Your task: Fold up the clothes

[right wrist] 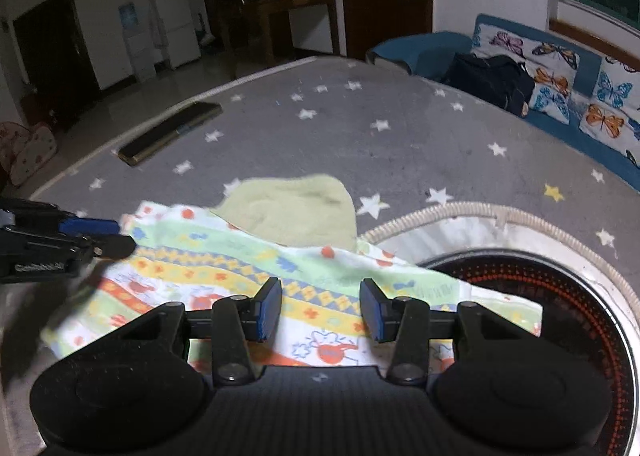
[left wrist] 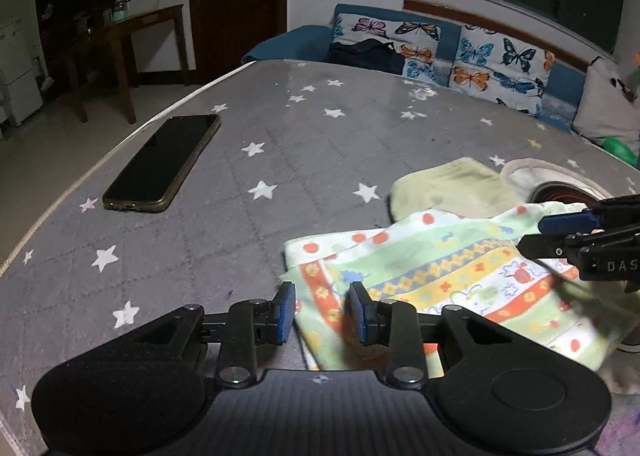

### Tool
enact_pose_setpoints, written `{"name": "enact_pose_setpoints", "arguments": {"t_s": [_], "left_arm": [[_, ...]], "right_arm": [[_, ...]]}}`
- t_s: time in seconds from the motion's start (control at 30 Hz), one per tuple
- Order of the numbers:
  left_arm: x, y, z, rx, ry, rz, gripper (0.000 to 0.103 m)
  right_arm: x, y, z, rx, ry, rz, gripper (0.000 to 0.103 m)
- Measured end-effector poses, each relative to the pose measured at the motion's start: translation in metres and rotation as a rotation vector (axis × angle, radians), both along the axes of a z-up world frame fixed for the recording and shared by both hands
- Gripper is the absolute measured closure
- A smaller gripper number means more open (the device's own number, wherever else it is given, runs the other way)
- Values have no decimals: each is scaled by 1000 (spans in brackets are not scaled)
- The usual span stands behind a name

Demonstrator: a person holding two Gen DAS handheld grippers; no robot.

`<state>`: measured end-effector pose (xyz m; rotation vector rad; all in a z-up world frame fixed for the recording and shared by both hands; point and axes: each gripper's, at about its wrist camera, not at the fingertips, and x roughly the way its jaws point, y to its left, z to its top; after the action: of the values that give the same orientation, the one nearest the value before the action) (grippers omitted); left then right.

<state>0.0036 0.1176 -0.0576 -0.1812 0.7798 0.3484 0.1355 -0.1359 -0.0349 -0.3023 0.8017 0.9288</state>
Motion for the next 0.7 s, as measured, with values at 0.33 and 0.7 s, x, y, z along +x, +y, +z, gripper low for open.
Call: {"name": "enact_pose_setpoints", "arguments": {"t_s": [0.33,0.7], "left_arm": [[17,-25,12,-16,-35,-61,71],[-5,-48,15,-19,-30,-75,50]], "right_arm": [[-22,-11,13,42,-12,46,50],[-44,-32,20,66,-34,37,24]]}}
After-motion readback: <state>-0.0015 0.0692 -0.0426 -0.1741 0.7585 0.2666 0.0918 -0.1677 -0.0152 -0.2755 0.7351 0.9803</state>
